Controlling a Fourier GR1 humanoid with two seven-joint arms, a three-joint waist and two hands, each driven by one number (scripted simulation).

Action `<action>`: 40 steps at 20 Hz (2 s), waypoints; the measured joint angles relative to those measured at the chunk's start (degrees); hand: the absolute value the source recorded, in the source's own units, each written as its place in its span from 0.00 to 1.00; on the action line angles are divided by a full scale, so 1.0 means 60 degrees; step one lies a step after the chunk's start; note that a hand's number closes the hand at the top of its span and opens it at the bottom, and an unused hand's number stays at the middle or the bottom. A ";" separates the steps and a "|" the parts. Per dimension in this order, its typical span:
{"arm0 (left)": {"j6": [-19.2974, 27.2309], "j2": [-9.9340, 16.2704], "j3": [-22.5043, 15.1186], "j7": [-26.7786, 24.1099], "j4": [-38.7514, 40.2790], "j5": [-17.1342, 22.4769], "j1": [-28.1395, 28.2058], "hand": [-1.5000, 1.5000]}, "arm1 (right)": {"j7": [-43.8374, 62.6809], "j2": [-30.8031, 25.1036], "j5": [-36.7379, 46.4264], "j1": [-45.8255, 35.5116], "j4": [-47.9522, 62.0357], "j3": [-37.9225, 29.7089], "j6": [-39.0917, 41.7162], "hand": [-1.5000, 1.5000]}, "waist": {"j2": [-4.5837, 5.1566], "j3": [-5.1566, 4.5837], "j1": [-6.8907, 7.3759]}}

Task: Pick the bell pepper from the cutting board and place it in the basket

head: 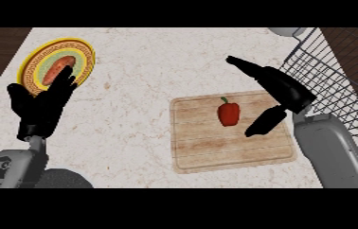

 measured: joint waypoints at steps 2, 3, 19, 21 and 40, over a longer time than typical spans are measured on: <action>-0.0168 -0.0003 0.0180 -0.0003 0.0230 -0.0033 -0.0178 0.50 | -0.0250 0.0150 0.0345 -0.0117 0.0508 0.0015 -0.0153 0.00 | -0.0001 -0.0002 -0.0010; -0.0135 -0.0115 0.0146 -0.0100 0.0221 -0.0131 -0.0090 0.50 | -0.0307 0.0231 0.0542 -0.0072 0.0660 0.0111 -0.0236 0.00 | -0.0002 -0.0002 -0.0012; -0.0788 -0.0471 0.0859 -0.0216 0.0328 -0.0638 0.0039 0.50 | -0.1487 0.0855 0.2447 -0.0595 0.3141 0.0182 -0.0453 0.00 | -0.0009 -0.0004 -0.0032; -0.0806 -0.0574 0.0916 -0.0276 0.0337 -0.0749 0.0062 0.50 | -0.1837 0.0748 0.2530 -0.0504 0.3264 0.0039 -0.0411 0.00 | -0.0011 -0.0005 -0.0035; -0.1099 -0.0992 0.1378 0.0237 -0.0100 -0.1237 -0.0014 0.50 | -0.2439 0.1309 0.3741 -0.0060 0.3371 -0.0014 -0.0499 0.00 | -0.0016 -0.0004 -0.0041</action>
